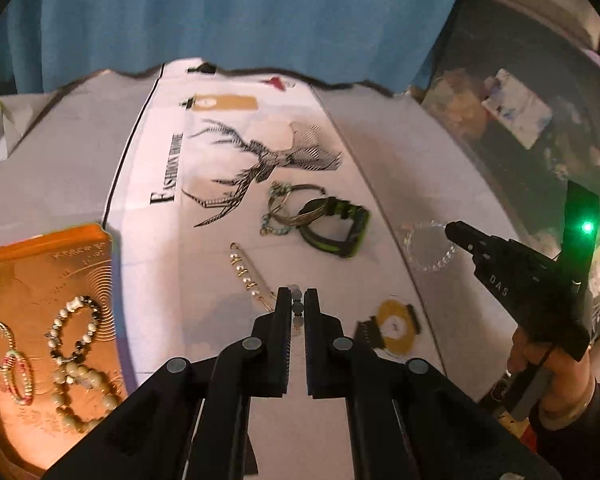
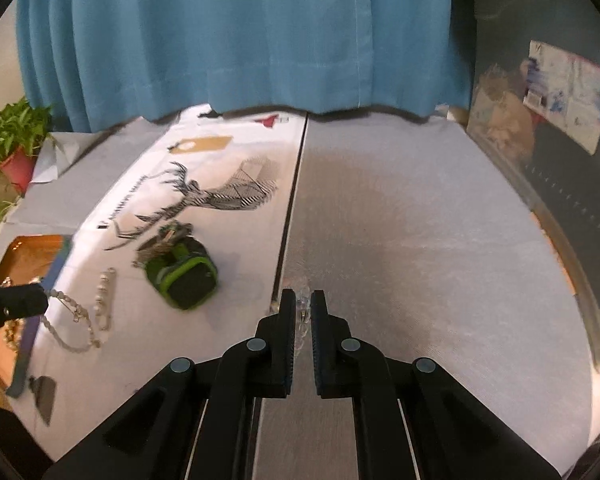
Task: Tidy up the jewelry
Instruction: 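Grasp the clear bead bracelet with the right tool, then lift the clear bead bracelet with the right tool and carry it toward the tray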
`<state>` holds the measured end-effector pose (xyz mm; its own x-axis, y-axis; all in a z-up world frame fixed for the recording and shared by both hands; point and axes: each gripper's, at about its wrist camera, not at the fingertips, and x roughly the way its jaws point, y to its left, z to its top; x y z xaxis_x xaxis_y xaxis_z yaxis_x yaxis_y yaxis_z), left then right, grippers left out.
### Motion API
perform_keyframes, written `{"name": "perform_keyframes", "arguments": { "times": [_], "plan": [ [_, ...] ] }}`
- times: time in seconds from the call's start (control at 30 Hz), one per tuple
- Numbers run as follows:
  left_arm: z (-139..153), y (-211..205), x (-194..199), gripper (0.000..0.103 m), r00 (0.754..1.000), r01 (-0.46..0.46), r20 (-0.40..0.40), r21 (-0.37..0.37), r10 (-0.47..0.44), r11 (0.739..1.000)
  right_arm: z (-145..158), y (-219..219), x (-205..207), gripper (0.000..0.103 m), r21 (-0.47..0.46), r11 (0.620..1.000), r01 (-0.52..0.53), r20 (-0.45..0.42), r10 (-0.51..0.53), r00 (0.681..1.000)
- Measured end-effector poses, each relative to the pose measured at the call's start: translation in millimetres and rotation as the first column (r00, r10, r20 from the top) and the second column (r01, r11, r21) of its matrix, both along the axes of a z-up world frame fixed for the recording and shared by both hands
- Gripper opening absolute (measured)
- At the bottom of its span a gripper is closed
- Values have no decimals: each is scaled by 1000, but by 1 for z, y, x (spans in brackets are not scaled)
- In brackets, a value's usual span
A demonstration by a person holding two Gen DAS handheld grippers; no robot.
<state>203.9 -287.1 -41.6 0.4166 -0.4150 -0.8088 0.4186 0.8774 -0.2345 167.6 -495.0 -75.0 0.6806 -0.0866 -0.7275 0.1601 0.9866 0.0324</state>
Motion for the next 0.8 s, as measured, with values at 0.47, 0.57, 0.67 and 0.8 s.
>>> {"name": "perform_keyframes", "arguments": {
  "times": [0.47,0.57,0.67,0.8],
  "plan": [
    [61,45,-67,4,998,-11,58,-49,14,999,65,40,-76,8,2,999,-41,62,41,997],
    [70,63,-93,4,998,-15,67,-55,19,998,76,61,-103,8,-5,998,-69,73,69,995],
    [77,79,-120,4,997,-17,73,-64,22,998,83,82,-129,8,-11,996,-93,79,93,993],
    [85,106,-162,4,997,-30,71,-84,36,996,84,113,-167,8,10,991,-134,62,133,989]
  ]
}}
